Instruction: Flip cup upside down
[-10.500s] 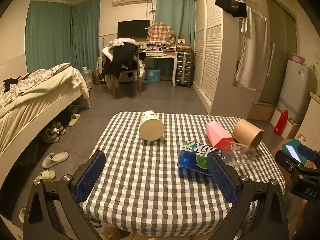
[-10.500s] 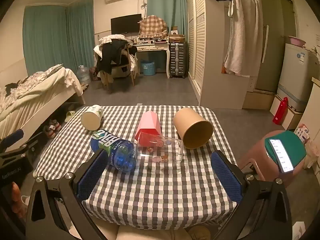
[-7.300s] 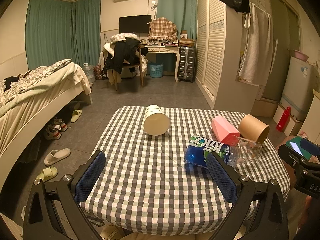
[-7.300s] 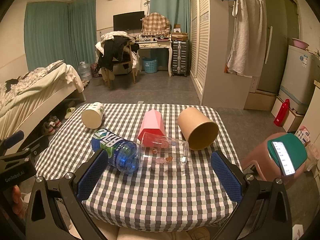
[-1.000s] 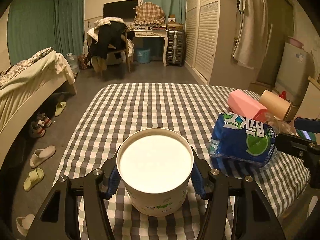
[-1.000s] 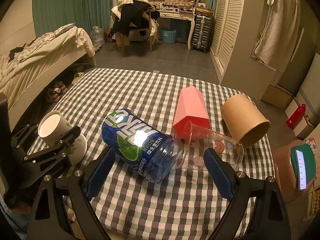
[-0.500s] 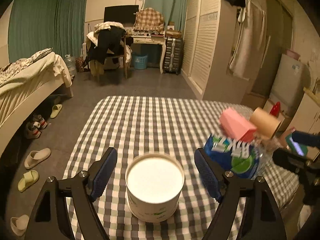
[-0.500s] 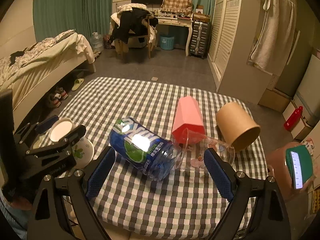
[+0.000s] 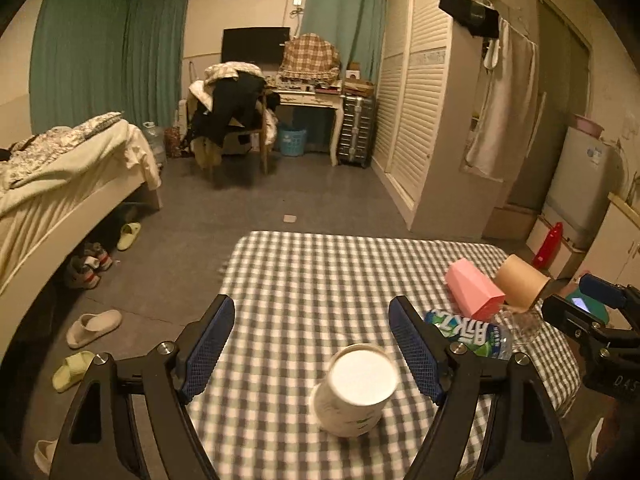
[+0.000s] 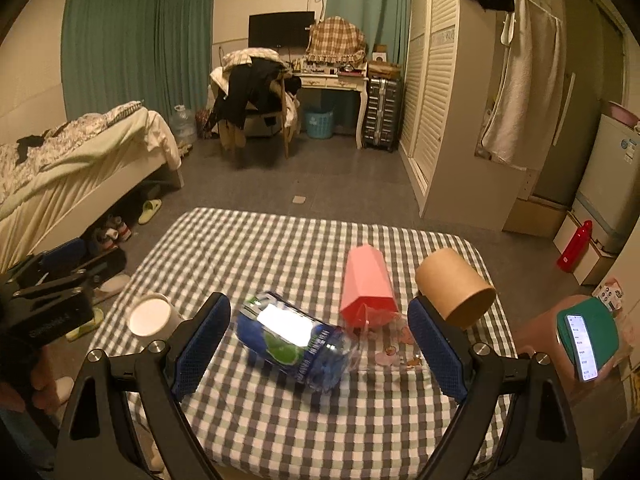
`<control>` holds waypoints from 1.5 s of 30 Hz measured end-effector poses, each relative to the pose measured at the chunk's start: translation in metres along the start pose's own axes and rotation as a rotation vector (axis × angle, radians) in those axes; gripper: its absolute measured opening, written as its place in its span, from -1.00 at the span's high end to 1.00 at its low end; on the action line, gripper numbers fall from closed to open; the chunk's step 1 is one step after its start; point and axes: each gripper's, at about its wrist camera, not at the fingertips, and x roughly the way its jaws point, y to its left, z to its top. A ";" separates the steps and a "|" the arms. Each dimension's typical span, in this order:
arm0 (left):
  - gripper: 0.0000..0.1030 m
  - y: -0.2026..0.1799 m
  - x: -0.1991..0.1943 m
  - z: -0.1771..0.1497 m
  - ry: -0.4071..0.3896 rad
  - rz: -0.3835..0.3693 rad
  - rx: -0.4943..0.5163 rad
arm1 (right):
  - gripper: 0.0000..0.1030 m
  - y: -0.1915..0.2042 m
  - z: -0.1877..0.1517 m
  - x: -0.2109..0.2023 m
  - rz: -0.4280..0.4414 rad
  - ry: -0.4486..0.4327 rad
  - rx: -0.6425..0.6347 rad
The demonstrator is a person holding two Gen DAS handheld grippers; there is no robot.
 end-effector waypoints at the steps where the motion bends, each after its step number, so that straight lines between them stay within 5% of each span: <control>1: -0.60 0.004 -0.003 -0.001 -0.001 0.012 -0.001 | -0.76 0.005 0.000 -0.002 0.006 -0.006 -0.003; 13: -0.60 0.022 -0.012 -0.029 0.012 0.070 0.001 | -0.76 0.045 -0.017 0.007 0.057 0.000 -0.050; 19: -0.72 0.023 -0.009 -0.041 0.033 0.076 -0.003 | -0.76 0.050 -0.033 0.022 0.063 0.046 -0.049; 24: -0.99 0.024 -0.006 -0.046 0.054 0.091 -0.023 | -0.98 0.046 -0.041 0.027 0.061 0.049 -0.036; 45: -1.00 0.022 0.001 -0.051 0.080 0.128 -0.006 | -0.99 0.037 -0.048 0.040 0.024 0.086 -0.018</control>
